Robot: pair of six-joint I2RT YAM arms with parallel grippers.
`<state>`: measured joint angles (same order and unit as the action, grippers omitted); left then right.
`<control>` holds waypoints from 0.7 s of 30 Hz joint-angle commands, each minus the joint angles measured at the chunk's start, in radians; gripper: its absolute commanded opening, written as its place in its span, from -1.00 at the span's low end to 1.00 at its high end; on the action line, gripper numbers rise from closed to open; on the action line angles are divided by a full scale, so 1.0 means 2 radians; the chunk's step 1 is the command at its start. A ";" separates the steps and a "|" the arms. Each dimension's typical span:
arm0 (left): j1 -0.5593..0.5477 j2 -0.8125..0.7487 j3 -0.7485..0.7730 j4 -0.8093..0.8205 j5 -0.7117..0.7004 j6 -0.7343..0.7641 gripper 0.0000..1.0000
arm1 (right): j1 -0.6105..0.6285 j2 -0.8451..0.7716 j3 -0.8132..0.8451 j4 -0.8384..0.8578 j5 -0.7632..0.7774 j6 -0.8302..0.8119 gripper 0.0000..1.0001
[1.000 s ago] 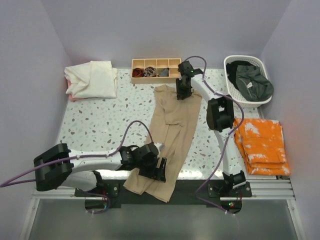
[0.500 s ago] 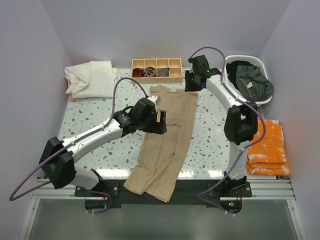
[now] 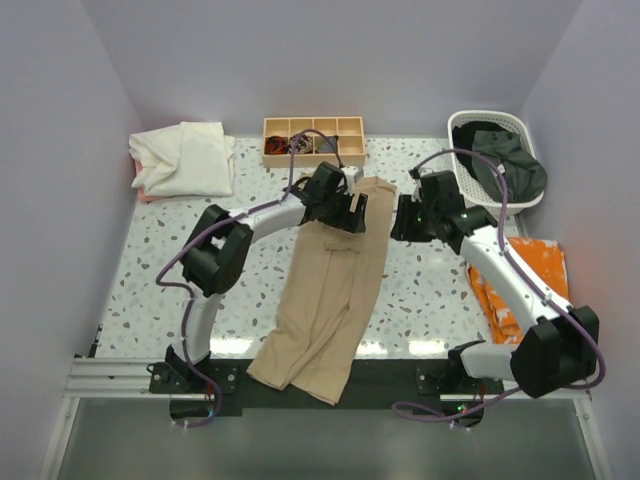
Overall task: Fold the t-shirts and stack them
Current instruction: Rotate the tshirt 90 degrees
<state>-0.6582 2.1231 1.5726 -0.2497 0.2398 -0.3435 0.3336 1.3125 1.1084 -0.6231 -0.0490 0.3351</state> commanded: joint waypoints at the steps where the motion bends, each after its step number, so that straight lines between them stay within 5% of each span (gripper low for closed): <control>1: 0.041 0.049 0.066 0.048 0.066 0.017 0.67 | 0.017 -0.097 -0.071 -0.004 -0.108 0.032 -0.19; 9: 0.083 0.147 0.157 0.022 0.066 0.037 0.66 | 0.111 -0.135 -0.184 0.032 -0.185 0.077 -0.10; 21: 0.119 0.179 0.201 0.009 0.088 0.038 0.66 | 0.310 -0.010 -0.190 0.122 -0.137 0.155 -0.09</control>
<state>-0.4400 2.4313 1.9293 -0.2008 0.4301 -0.2989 0.8570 1.2102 0.7067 -0.4866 -0.3515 0.5632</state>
